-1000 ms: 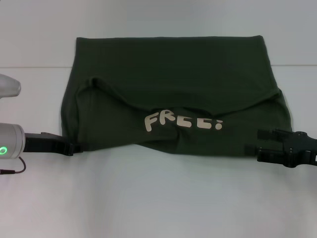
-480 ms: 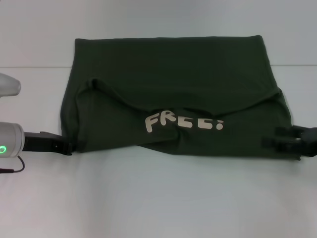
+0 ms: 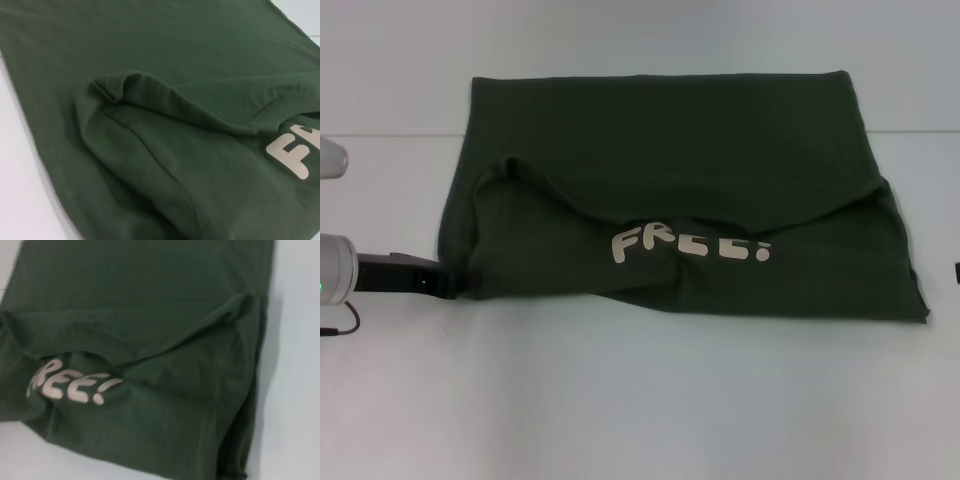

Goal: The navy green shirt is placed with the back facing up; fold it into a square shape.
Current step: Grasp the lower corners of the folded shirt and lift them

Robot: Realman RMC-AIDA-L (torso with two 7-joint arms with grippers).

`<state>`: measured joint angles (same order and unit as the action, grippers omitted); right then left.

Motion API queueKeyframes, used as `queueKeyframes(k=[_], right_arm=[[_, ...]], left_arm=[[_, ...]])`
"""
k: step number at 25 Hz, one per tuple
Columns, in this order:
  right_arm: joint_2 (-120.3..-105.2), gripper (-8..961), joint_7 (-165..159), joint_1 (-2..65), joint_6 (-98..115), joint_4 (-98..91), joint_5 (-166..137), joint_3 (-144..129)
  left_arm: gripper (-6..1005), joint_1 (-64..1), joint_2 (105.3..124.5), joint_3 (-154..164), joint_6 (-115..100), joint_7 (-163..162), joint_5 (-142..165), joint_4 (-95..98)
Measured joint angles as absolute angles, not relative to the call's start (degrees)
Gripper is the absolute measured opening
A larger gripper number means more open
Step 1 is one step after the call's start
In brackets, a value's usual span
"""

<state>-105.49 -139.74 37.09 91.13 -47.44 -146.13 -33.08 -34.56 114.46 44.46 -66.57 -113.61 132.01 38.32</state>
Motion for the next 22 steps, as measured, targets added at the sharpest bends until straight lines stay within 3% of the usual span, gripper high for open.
queueKeyframes(k=[7, 22], right_arm=[[-106.87, 927, -143.4, 43.0, 85.21, -43.31, -152.24, -33.49], [-109.07, 928, -143.09, 45.53, 79.76, -35.61, -152.43, -34.92]], left_arm=[[0, -34.85, 113.76, 44.42, -67.02, -113.78, 131.77, 39.02], [-1, -35.36, 112.48, 44.29, -68.97, -113.61, 131.66, 39.7]])
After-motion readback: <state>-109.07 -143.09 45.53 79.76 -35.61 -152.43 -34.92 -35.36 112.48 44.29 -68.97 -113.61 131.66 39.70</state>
